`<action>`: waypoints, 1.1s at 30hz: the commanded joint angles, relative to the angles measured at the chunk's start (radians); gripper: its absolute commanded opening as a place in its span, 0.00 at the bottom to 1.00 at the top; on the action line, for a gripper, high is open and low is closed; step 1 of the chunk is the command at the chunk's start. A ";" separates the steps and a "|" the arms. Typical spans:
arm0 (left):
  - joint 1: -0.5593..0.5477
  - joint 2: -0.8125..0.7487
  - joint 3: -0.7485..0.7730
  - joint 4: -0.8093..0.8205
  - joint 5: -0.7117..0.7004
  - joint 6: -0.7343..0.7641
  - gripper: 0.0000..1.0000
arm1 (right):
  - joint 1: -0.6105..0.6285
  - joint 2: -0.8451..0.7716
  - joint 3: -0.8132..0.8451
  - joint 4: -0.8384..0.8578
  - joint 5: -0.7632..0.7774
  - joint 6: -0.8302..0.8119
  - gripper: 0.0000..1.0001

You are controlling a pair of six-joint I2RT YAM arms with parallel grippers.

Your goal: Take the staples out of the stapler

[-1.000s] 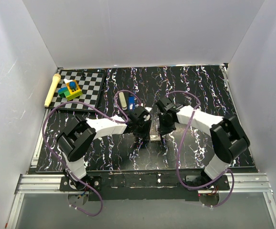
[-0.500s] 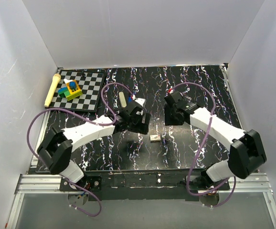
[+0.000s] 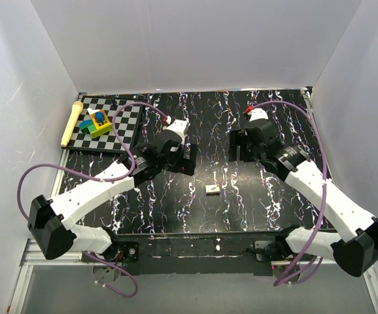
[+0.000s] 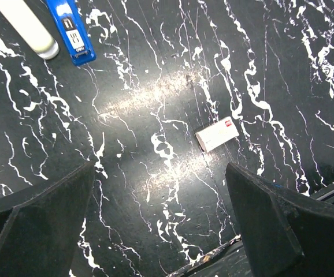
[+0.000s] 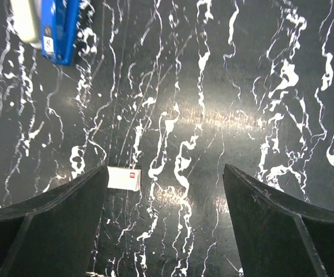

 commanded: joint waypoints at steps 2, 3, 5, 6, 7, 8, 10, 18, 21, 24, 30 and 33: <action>-0.004 -0.095 0.066 -0.047 -0.046 0.072 0.98 | -0.003 -0.061 0.096 0.025 0.030 -0.047 0.88; -0.004 -0.106 0.075 -0.051 -0.055 0.078 0.98 | -0.003 -0.065 0.112 0.020 0.018 -0.055 0.88; -0.004 -0.121 0.090 -0.065 -0.079 0.094 0.98 | -0.003 -0.071 0.135 0.015 0.016 -0.058 0.88; -0.004 -0.130 0.103 -0.073 -0.087 0.100 0.98 | -0.004 -0.075 0.141 0.018 0.016 -0.061 0.88; -0.004 -0.137 0.112 -0.080 -0.095 0.106 0.98 | -0.003 -0.078 0.144 0.021 0.018 -0.064 0.88; -0.004 -0.141 0.123 -0.086 -0.099 0.115 0.98 | -0.004 -0.084 0.146 0.026 0.019 -0.070 0.88; -0.004 -0.156 0.143 -0.096 -0.115 0.129 0.98 | -0.003 -0.098 0.146 0.038 0.031 -0.072 0.88; -0.004 -0.198 0.190 -0.102 -0.162 0.195 0.98 | -0.003 -0.134 0.126 0.101 0.004 -0.073 0.92; -0.004 -0.213 0.193 -0.093 -0.176 0.212 0.98 | -0.004 -0.115 0.143 0.097 0.002 -0.090 0.92; -0.004 -0.221 0.196 -0.082 -0.178 0.221 0.98 | -0.003 -0.100 0.152 0.101 -0.001 -0.090 0.92; -0.004 -0.236 0.193 -0.070 -0.170 0.223 0.98 | -0.003 -0.091 0.161 0.132 -0.031 -0.076 0.92; -0.004 -0.239 0.189 -0.064 -0.164 0.224 0.98 | -0.003 -0.092 0.159 0.149 -0.042 -0.073 0.93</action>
